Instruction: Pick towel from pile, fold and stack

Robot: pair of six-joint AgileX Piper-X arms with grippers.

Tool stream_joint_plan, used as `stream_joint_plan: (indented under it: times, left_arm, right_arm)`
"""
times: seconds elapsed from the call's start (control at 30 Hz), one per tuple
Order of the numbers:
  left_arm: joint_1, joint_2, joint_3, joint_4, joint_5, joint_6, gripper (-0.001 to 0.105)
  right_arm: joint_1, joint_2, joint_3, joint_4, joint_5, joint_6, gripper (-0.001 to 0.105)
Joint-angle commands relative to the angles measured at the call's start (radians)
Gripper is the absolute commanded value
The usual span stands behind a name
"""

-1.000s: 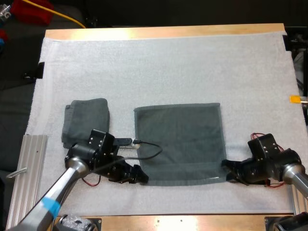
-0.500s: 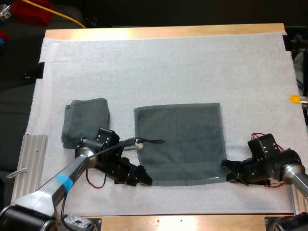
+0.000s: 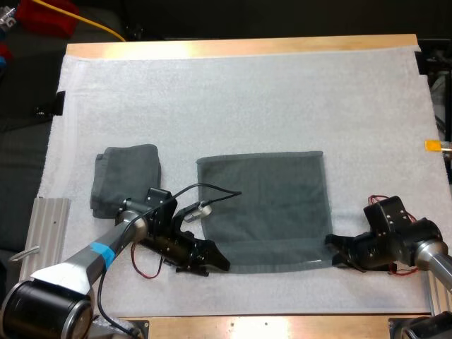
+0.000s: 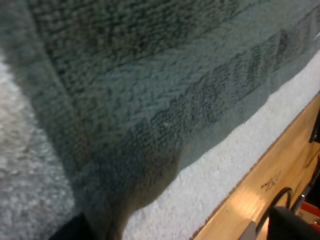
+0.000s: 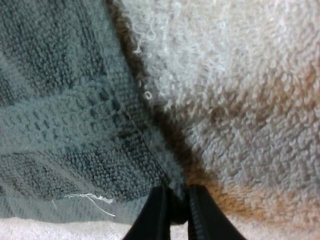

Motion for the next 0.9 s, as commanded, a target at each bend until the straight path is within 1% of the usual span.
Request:
stream_joint_plan:
  times: [0.0,0.07,0.17,0.23,0.33,0.4,0.43,0.47,0.5,0.57,0.6,0.67,0.7,0.8,0.87]
  left_arm:
    - [-0.006,0.012,0.005,-0.018,-0.004,-0.003,0.067]
    - [-0.006,0.012,0.003,-0.018,-0.004,-0.003,0.064]
    - [-0.006,0.012,0.003,-0.018,-0.004,-0.003,0.052]
    - [-0.006,0.012,0.003,-0.018,-0.004,-0.003,0.041]
    - [-0.006,0.012,0.003,-0.018,-0.007,-0.003,0.030]
    - [-0.006,0.012,0.003,-0.018,-0.012,-0.003,0.017]
    - [-0.006,0.012,0.003,-0.018,-0.012,-0.001,0.014]
    - [-0.006,0.012,0.003,-0.018,-0.012,0.000,0.007]
    - [-0.006,0.012,0.003,-0.015,-0.015,0.009,0.001]
    - [-0.006,0.012,0.003,-0.008,-0.020,0.027,0.000]
    - [-0.006,0.008,0.003,0.001,-0.036,0.036,0.000]
    - [-0.006,-0.001,0.003,0.027,-0.093,0.057,0.000]
    - [-0.006,-0.012,0.003,0.053,-0.122,0.082,0.000]
    - [-0.006,-0.054,0.003,0.122,-0.175,0.133,0.000]
    - [-0.006,-0.084,0.003,0.142,-0.201,0.137,0.000]
  right_arm:
    - [0.000,-0.005,0.003,0.014,0.007,-0.003,0.000]
    - [0.000,-0.005,0.003,0.014,0.007,-0.003,0.000]
    - [0.000,-0.005,0.003,0.014,0.007,-0.003,0.000]
    - [0.000,-0.005,0.003,0.014,0.007,-0.003,0.000]
    - [0.000,-0.005,0.003,0.014,0.007,-0.003,0.000]
    - [0.000,-0.005,0.003,0.014,0.007,-0.003,0.000]
    - [0.000,-0.005,0.003,0.014,0.007,-0.003,0.000]
    - [0.000,-0.005,0.003,0.014,0.004,-0.003,0.000]
    - [0.000,-0.005,0.003,0.014,0.002,-0.003,0.000]
    - [0.000,-0.005,0.003,0.014,-0.003,-0.003,0.000]
    - [0.000,-0.005,0.003,0.017,-0.008,-0.003,0.000]
    - [0.000,-0.007,0.003,0.020,-0.017,-0.003,0.000]
    - [0.000,-0.013,0.003,0.025,-0.019,-0.003,0.000]
    - [0.000,-0.049,0.003,0.042,-0.019,-0.003,0.000]
    - [0.000,-0.081,0.003,0.056,-0.022,-0.003,0.000]
